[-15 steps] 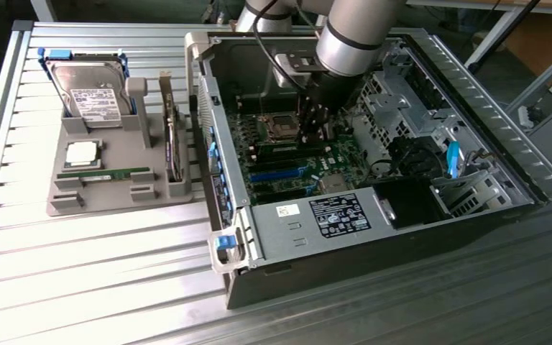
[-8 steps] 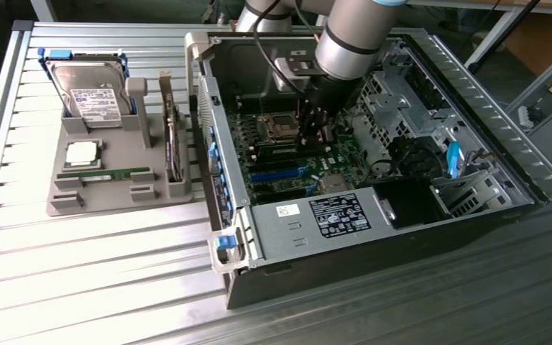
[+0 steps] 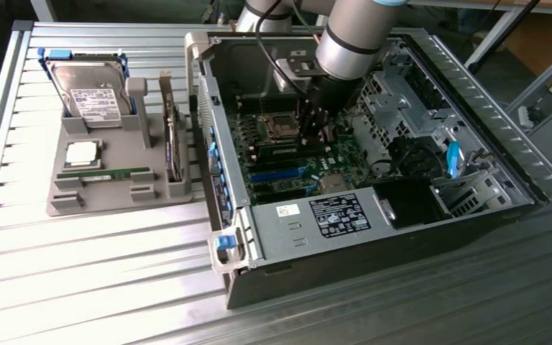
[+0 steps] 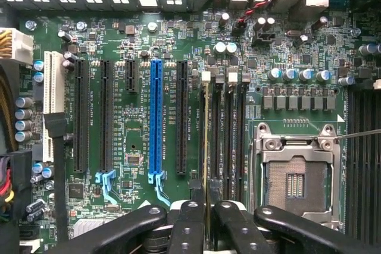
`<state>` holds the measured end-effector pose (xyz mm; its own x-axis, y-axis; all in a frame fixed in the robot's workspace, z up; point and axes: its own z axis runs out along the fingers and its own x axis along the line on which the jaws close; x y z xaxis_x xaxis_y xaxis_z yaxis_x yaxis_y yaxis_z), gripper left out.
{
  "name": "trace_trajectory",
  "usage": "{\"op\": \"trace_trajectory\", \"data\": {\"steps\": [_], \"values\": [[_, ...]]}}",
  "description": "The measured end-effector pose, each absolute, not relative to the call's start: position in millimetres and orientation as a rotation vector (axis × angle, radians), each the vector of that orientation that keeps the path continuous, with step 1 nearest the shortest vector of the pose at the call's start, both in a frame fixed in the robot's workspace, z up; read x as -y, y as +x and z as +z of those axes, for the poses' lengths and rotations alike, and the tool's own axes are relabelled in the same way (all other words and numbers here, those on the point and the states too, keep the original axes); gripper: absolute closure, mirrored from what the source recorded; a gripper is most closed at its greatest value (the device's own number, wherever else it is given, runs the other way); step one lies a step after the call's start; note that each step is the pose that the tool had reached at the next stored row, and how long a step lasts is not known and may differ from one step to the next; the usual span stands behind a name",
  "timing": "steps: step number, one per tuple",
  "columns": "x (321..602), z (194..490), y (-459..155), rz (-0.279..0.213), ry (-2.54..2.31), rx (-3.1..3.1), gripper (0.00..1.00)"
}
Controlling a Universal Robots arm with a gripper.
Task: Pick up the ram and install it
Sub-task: 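Insert the ram into the slot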
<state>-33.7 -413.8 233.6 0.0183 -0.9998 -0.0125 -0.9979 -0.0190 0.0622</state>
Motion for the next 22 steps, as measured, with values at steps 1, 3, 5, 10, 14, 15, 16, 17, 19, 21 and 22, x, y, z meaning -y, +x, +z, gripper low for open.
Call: {"op": "trace_trajectory", "data": {"steps": [1, 3, 5, 10, 14, 15, 16, 17, 19, 21, 22], "values": [[414, 233, -34, -0.081, 2.216, 2.175, 0.88], [414, 232, -34, -0.081, 2.216, 2.175, 0.88], [414, 232, -34, -0.082, 2.216, 2.175, 0.80], [413, 243, -34, -0.069, 2.210, 2.170, 0.80], [404, 255, -33, -0.062, 2.207, 2.167, 0.91], [404, 255, -27, -0.063, 2.206, 2.166, 0.91], [404, 255, -21, -0.064, 2.205, 2.166, 0.91], [404, 255, -14, -0.066, 2.204, 2.165, 0.91], [404, 260, -2, -0.067, 2.204, 2.164, 0.91], [404, 265, 10, -0.068, 2.204, 2.164, 0.91], [404, 267, 15, -0.068, 2.203, 2.164, 0.91]]}}
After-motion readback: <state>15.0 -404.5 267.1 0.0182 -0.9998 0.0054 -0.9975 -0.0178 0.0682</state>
